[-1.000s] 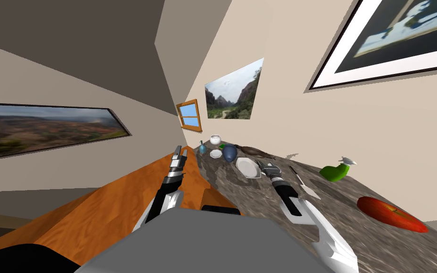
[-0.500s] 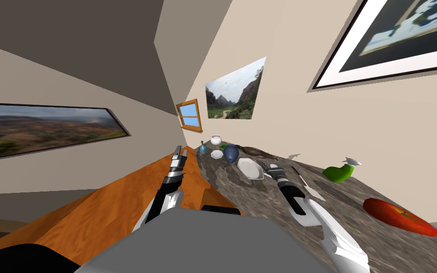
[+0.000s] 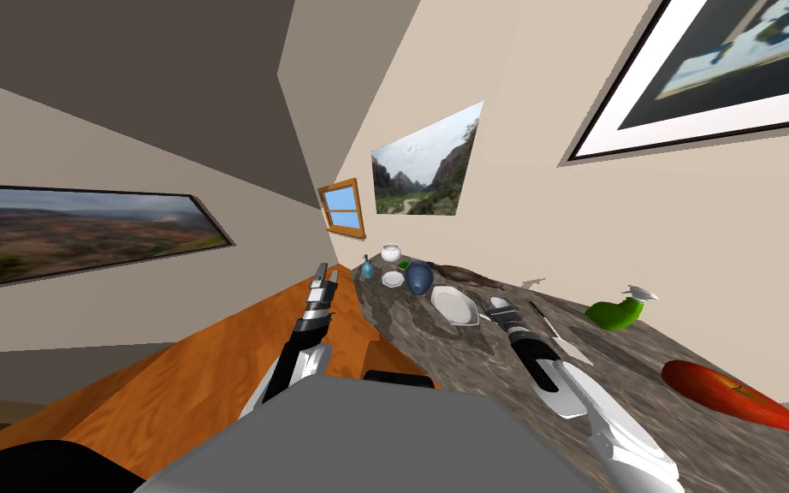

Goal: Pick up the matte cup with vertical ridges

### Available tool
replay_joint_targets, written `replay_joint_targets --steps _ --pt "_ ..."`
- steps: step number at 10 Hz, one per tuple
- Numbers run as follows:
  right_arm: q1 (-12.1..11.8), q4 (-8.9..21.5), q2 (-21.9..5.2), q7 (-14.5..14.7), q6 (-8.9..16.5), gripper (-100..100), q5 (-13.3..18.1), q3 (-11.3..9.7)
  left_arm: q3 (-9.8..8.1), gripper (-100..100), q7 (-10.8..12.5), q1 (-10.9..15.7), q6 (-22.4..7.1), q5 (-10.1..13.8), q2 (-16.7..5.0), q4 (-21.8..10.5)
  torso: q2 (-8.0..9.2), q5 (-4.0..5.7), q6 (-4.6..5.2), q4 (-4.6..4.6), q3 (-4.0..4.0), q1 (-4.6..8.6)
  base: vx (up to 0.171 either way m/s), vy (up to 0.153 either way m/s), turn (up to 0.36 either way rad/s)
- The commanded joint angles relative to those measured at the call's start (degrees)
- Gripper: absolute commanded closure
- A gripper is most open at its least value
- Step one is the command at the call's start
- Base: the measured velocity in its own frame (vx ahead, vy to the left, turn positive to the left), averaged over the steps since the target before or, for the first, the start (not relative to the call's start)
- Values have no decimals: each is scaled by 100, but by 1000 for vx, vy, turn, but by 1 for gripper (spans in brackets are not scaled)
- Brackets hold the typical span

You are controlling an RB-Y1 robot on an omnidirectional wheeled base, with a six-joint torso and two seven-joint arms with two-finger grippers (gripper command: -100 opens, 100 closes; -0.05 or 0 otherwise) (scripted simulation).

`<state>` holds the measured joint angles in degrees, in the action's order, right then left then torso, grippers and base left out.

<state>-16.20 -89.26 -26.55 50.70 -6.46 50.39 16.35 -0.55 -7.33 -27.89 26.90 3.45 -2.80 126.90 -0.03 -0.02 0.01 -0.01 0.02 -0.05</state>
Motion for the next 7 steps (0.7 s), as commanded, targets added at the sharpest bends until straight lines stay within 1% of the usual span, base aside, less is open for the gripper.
replay_joint_targets --steps 1,2,3,4,7 --pt "0 0 0 0 0 -100 0 0 0 0 0 0 0 0 0 0 0 0 0 0 0 0 5 9 -4" --pt "-3 16 -7 23 2 0 10 2 0 0 0 0 0 0 0 0 1 0 -1 1 -1 2 0 0 0" --pt "140 141 -10 23 163 -100 20 25 0 0 0 0 0 0 0 0 3 1 -1 1 -2 5 -45 -23 174" --pt "188 184 -11 24 217 -100 23 33 0 0 0 1 0 0 0 0 14 2 -5 3 -8 13 -79 -34 224" --pt "473 439 -19 29 539 -100 46 81 0 0 0 2 0 0 -1 0 32 5 -3 7 -18 26 -83 -50 234"
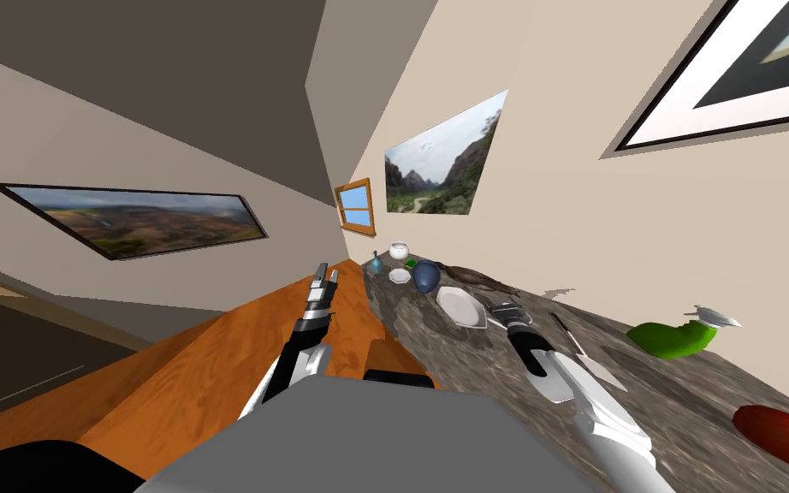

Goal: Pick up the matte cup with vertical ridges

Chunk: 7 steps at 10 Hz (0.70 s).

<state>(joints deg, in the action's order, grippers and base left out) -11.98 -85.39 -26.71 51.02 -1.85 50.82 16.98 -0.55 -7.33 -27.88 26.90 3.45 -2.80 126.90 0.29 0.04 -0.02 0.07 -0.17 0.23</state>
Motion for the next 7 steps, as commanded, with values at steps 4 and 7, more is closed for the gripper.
replay_joint_targets --steps 4,7 --pt "11 9 -4 -4 30 100 0 -2 0 0 0 -2 0 0 0 0 -27 -3 5 -6 15 -18 -11 -8 9" --pt "11 9 -4 -4 30 0 0 -2 0 0 0 -2 0 0 0 0 -30 -4 4 -7 17 -19 0 0 0"
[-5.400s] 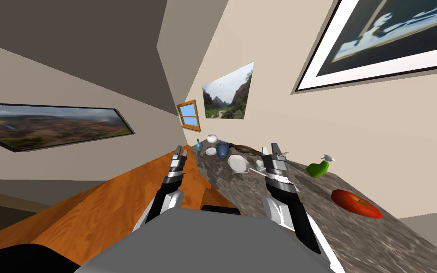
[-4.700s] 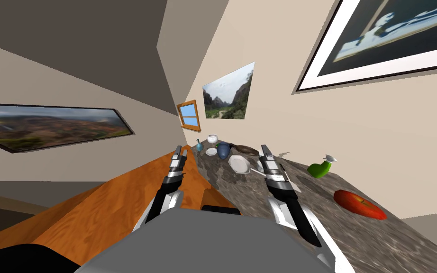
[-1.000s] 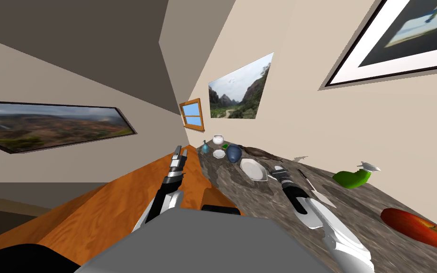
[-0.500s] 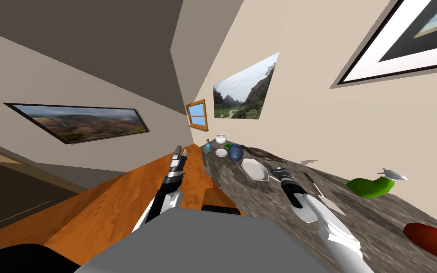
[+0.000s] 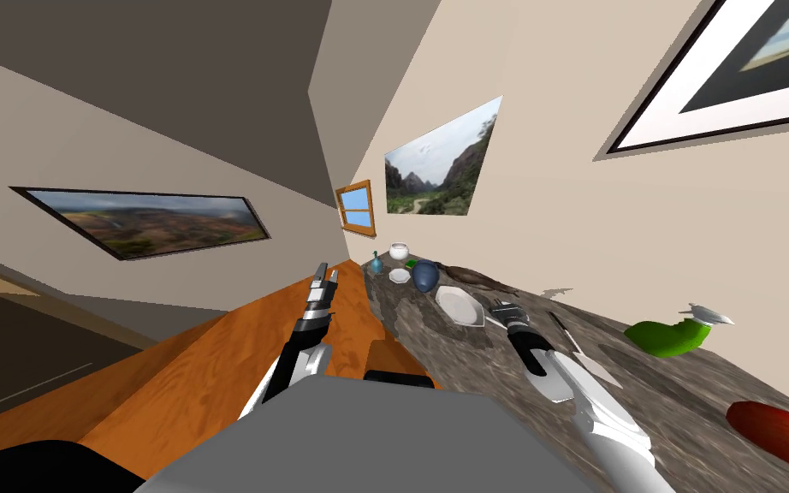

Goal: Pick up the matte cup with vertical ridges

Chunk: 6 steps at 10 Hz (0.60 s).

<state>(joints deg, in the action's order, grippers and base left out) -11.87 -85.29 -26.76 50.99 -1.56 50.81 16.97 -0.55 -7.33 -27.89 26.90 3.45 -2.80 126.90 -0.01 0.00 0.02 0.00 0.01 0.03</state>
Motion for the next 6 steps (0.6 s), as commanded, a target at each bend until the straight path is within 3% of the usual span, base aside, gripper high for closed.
replay_joint_targets --steps 1,6 --pt "28 25 -226 -163 -143 -100 70 -68 0 0 0 0 0 0 0 0 0 0 0 0 0 0 -66 -14 231" --pt "36 44 -803 -544 -500 -100 234 -234 0 0 0 2 0 0 0 0 34 0 -2 8 -20 1 -95 -4 142"
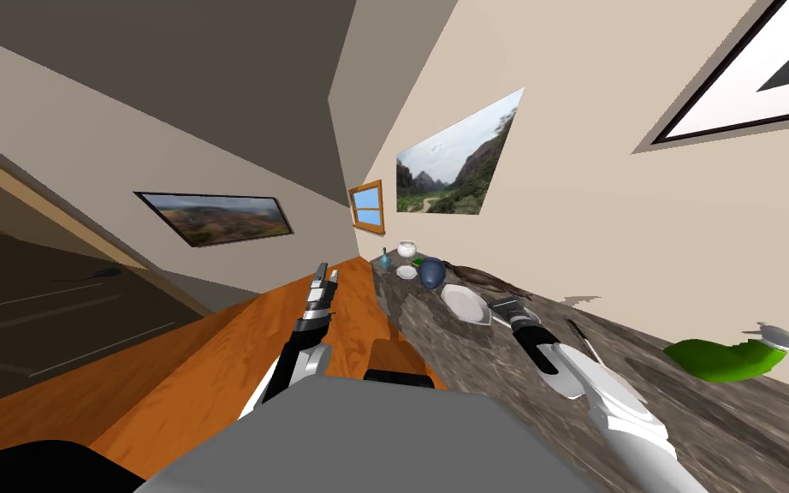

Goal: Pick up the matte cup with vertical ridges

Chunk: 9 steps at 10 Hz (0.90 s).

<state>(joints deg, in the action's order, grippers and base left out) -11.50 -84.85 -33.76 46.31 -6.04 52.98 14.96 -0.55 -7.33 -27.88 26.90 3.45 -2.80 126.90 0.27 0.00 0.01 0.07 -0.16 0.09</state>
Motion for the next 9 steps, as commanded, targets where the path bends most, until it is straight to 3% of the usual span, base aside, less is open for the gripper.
replay_joint_targets --steps 1,9 --pt "-8 0 -255 -172 -144 -100 53 -73 0 0 0 0 0 0 0 0 0 0 0 0 0 0 -82 -30 152" --pt "-221 -20 -1541 -996 -904 -100 183 -359 0 0 0 -1 0 0 0 0 -11 3 2 -2 6 8 -79 -24 147"
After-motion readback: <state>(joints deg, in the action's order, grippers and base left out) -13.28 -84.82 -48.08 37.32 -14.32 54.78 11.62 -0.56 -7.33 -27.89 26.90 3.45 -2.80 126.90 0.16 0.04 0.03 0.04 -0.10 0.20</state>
